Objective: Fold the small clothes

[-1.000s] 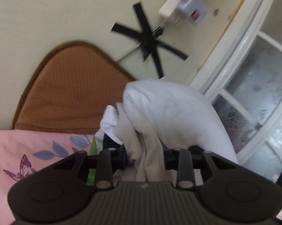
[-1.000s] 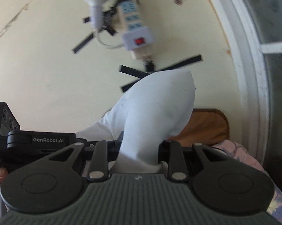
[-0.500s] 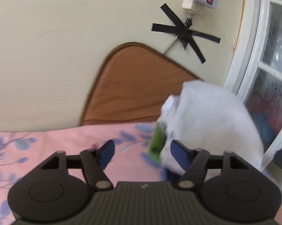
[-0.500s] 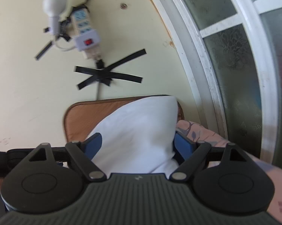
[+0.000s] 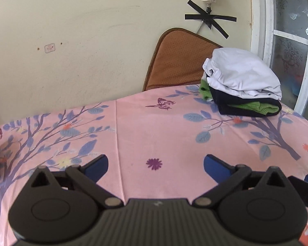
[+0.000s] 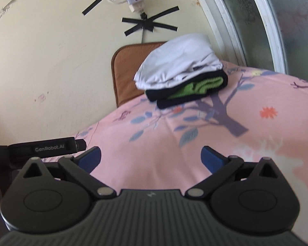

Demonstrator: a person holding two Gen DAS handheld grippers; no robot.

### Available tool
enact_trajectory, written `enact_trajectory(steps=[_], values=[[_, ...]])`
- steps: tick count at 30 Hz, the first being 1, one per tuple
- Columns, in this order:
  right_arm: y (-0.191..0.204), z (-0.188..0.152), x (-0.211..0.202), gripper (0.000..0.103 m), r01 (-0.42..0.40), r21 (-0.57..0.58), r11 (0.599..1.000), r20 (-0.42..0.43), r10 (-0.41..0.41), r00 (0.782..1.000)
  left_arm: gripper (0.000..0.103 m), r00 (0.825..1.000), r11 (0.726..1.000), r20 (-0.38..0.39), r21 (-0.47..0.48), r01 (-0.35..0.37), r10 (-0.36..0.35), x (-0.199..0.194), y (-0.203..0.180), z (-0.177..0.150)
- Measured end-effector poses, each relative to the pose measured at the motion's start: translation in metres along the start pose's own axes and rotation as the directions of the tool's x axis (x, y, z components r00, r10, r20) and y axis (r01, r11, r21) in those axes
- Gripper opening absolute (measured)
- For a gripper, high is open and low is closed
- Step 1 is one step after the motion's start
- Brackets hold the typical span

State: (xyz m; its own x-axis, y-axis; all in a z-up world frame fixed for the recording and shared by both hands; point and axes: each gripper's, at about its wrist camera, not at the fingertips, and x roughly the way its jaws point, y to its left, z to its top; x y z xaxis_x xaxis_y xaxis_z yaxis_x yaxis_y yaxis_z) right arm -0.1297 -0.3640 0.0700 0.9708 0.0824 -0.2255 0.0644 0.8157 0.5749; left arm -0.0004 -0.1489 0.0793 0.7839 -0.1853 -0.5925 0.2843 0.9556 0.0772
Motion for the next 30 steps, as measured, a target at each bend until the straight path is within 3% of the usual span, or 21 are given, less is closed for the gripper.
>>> enact_trajectory(steps=[16,30], values=[[0.010,-0.009,-0.038,0.103,-0.008,0.135,0.991,0.008,0.007,1.000,0.103,1.000,1.000,-0.004,-0.028,0.007,-0.007,-0.033,0.017,-0.030],[0.011,-0.017,-0.034,0.103,-0.008,0.160,0.987,-0.015,0.010,1.000,0.103,0.984,0.987,0.088,0.036,-0.156,0.152,-0.044,0.014,-0.035]])
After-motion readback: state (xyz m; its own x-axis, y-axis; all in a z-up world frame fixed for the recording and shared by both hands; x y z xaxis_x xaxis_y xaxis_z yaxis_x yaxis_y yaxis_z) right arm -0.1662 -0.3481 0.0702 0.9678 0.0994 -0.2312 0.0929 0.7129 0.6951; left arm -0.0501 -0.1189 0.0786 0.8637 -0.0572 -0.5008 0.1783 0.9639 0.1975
